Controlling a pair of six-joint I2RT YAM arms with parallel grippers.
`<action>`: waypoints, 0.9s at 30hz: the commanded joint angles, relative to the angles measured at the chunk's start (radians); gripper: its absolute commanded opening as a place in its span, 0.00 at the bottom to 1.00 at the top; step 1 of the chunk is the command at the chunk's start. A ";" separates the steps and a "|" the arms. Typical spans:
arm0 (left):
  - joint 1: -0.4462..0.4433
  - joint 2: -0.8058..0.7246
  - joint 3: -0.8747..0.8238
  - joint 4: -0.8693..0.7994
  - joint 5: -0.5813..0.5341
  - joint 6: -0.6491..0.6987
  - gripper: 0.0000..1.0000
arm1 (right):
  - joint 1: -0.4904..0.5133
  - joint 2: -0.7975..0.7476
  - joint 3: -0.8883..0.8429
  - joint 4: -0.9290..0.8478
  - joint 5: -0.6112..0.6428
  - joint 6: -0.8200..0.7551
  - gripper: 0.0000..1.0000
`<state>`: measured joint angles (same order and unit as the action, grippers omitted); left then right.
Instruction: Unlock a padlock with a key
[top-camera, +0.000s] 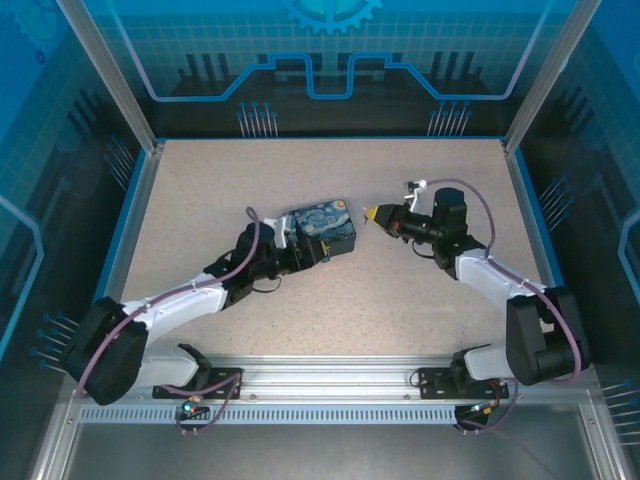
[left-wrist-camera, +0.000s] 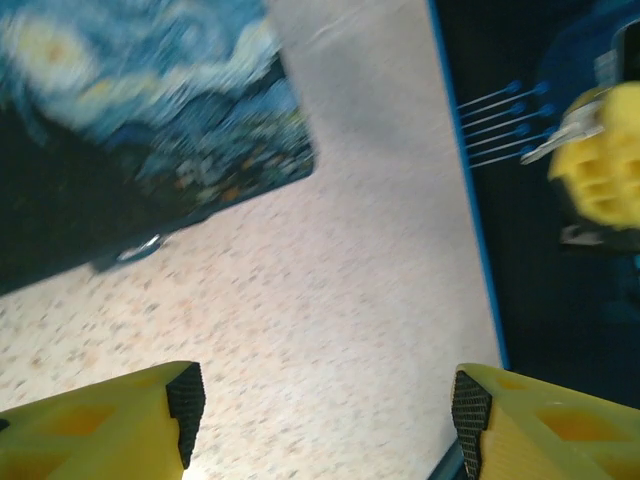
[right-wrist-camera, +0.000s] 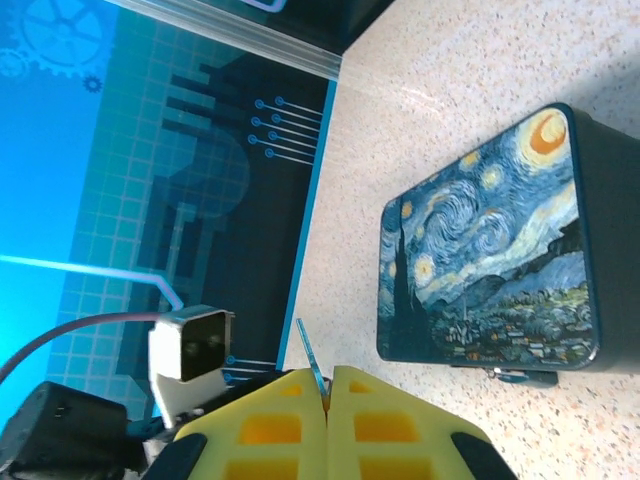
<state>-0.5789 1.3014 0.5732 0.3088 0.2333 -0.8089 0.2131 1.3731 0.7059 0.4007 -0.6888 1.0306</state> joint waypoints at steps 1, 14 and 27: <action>-0.014 0.061 -0.045 0.155 0.021 0.015 0.67 | -0.010 0.022 0.022 -0.070 0.008 -0.047 0.00; -0.043 0.302 -0.039 0.385 -0.041 0.136 0.59 | -0.003 0.178 0.126 -0.065 0.065 -0.017 0.00; -0.045 0.376 0.000 0.319 -0.127 0.328 0.55 | 0.067 0.360 0.295 -0.107 0.094 -0.003 0.00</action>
<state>-0.6147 1.6596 0.5385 0.6323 0.1341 -0.5625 0.2592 1.6920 0.9695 0.3141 -0.6075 1.0142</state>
